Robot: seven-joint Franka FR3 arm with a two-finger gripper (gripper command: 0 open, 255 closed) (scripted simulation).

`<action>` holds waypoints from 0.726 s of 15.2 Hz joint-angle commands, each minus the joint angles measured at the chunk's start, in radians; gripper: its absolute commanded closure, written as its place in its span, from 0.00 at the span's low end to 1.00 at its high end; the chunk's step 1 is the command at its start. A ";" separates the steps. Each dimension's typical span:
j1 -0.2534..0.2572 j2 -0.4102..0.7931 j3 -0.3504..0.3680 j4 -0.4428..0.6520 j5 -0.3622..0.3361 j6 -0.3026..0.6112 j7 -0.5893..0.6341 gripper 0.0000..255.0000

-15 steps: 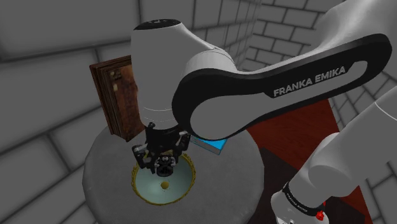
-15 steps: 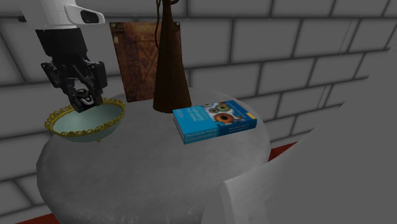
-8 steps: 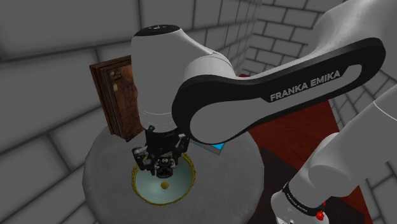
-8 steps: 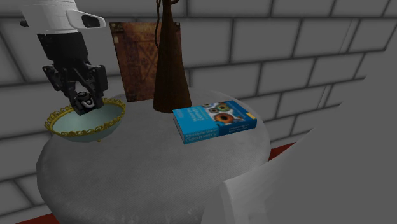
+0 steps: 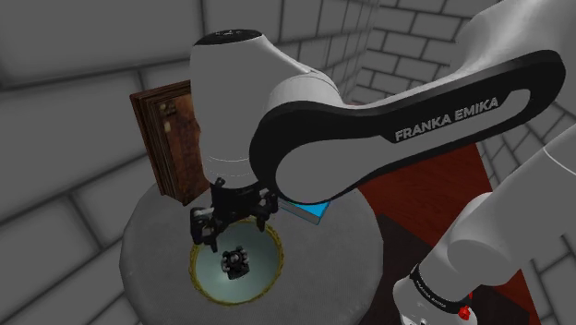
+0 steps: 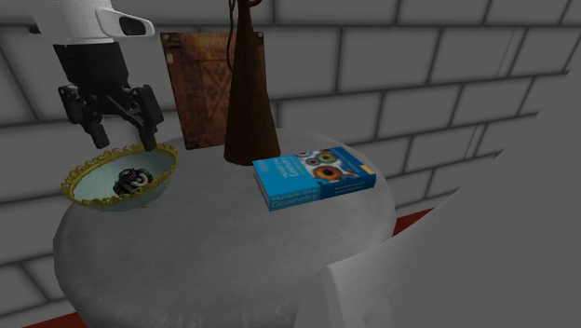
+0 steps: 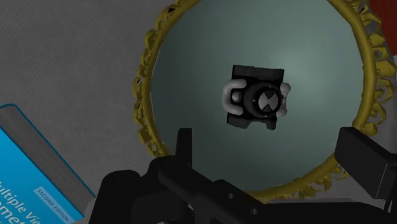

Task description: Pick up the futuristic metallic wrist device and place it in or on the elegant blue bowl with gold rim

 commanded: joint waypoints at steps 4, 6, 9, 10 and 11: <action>-0.001 -0.024 -0.013 0.094 0.014 -0.112 -0.009 0.00; -0.001 -0.024 -0.013 0.094 0.014 -0.112 -0.010 0.00; -0.001 -0.024 -0.013 0.094 0.014 -0.112 -0.009 0.00; -0.001 -0.024 -0.013 0.094 0.014 -0.112 -0.009 0.00; -0.001 -0.024 -0.013 0.094 0.014 -0.112 -0.009 0.00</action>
